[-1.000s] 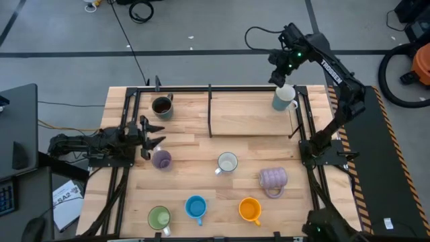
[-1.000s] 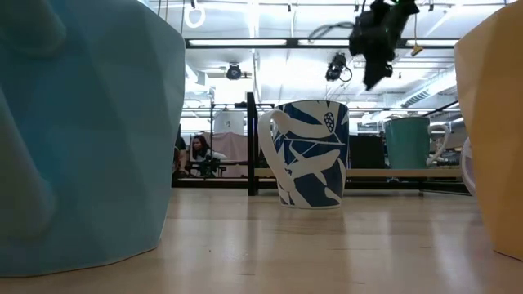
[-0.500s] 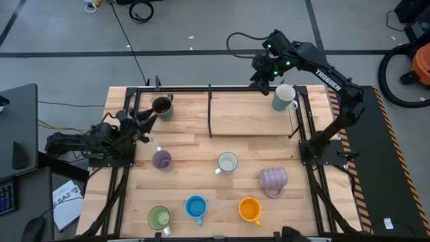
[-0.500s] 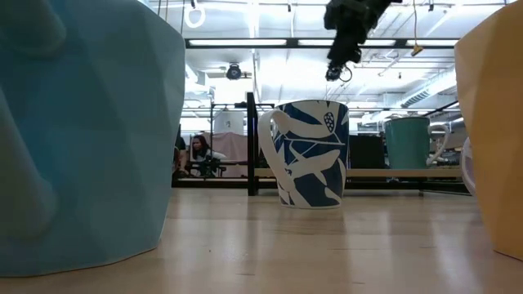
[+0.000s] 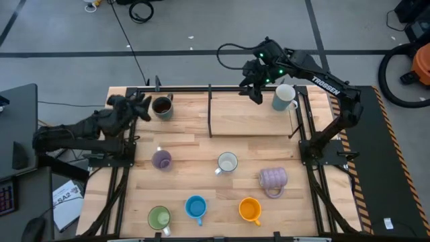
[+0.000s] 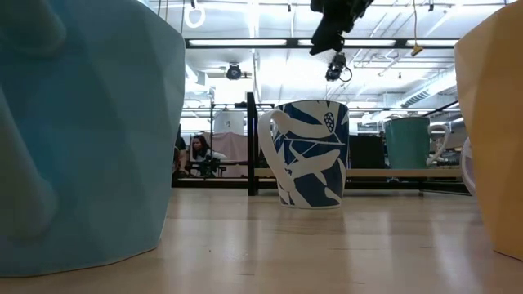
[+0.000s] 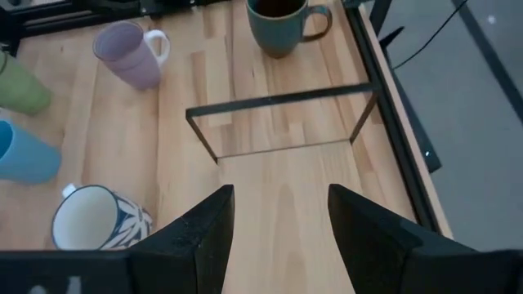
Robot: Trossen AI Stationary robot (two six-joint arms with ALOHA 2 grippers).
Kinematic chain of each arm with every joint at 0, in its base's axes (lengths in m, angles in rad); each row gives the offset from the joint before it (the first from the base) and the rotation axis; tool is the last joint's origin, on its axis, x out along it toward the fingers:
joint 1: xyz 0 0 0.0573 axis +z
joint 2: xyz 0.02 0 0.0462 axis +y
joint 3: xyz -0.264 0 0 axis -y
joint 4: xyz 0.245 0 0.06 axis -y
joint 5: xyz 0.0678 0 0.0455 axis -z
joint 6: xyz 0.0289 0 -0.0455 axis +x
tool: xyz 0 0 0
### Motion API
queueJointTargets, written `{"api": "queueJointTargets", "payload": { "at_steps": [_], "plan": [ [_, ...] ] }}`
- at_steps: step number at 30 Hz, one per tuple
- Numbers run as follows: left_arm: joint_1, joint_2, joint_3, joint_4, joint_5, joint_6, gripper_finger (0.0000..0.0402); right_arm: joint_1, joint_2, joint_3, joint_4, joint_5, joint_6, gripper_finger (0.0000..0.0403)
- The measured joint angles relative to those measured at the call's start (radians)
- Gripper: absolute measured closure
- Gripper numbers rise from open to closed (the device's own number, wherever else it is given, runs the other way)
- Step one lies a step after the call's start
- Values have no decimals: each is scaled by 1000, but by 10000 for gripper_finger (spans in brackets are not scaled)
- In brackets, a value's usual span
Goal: Place coffee mugs
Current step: Put the blue patterned mug on the shelf
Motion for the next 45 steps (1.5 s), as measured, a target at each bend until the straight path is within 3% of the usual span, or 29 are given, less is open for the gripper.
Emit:
{"api": "queueJointTargets", "payload": {
  "at_steps": [3,9,21,31,45],
  "plan": [
    [79,62,107,-183,50,-102,196,15,0,0,19,22,0,199],
    [272,184,242,-435,252,-220,196,33,0,0,60,29,0,199],
    [676,413,271,-594,693,-223,196,43,0,0,109,33,-6,199],
    [814,545,271,-601,801,-223,196,44,1,0,109,44,-11,199],
    [847,717,271,-621,875,-248,196,44,1,0,109,48,-12,199]
  ]
}}
